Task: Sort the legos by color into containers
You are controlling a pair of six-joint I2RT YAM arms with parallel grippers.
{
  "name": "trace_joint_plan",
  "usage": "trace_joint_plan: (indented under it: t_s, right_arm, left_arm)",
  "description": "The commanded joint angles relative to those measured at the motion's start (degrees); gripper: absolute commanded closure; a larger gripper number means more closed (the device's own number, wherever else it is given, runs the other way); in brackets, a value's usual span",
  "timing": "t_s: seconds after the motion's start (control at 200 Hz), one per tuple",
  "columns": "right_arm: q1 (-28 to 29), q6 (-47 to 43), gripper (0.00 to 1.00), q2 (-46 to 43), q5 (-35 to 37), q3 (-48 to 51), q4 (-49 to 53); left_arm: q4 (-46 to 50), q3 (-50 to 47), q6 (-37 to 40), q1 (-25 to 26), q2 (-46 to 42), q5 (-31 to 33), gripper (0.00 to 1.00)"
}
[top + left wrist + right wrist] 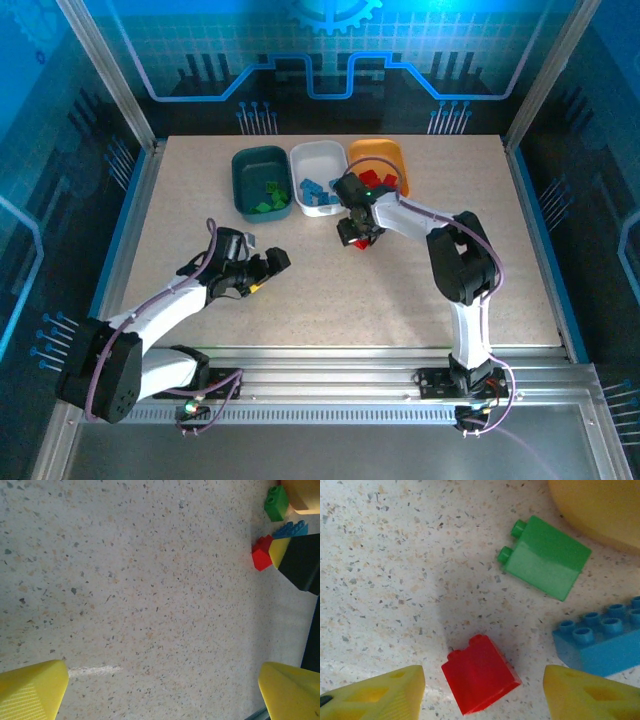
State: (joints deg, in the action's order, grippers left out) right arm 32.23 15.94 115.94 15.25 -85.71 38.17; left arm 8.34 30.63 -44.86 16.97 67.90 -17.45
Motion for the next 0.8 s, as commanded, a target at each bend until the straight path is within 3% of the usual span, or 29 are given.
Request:
trace_joint_plan:
  t_s: [0.0, 0.245, 0.405, 0.47, 0.655, 0.795]
  right_arm:
    - [-0.06, -0.92, 0.36, 1.72, -1.96, 1.18, -0.8]
    - [0.02, -0.76, 0.41, 2.45, -2.63, 3.18, -1.55]
    - [0.2, -0.33, 0.63, 0.83, -2.44, 3.93, -2.26]
    - [0.41, 0.08, 0.67, -1.16, -2.05, 4.5, -2.66]
    - [-1.13, 1.57, 0.68, -7.52, 1.03, 2.15, -2.1]
    - [-7.48, 3.18, 0.67, -3.26, 1.35, -6.92, 0.44]
  left_arm:
    - [1.15, -0.67, 1.09, -0.8, -0.75, -0.83, 0.01]
    - [1.24, -0.66, 1.27, -1.18, -0.67, -0.74, 0.01]
    - [1.24, -0.57, 1.44, -1.68, -0.39, -1.0, 0.01]
    - [1.42, -0.57, 1.53, -1.85, -0.57, -1.08, 0.01]
    - [2.36, -0.1, 1.84, -2.29, -1.08, -1.43, 0.01]
    - [3.26, 0.81, 2.15, -2.38, -1.19, -1.53, 0.01]
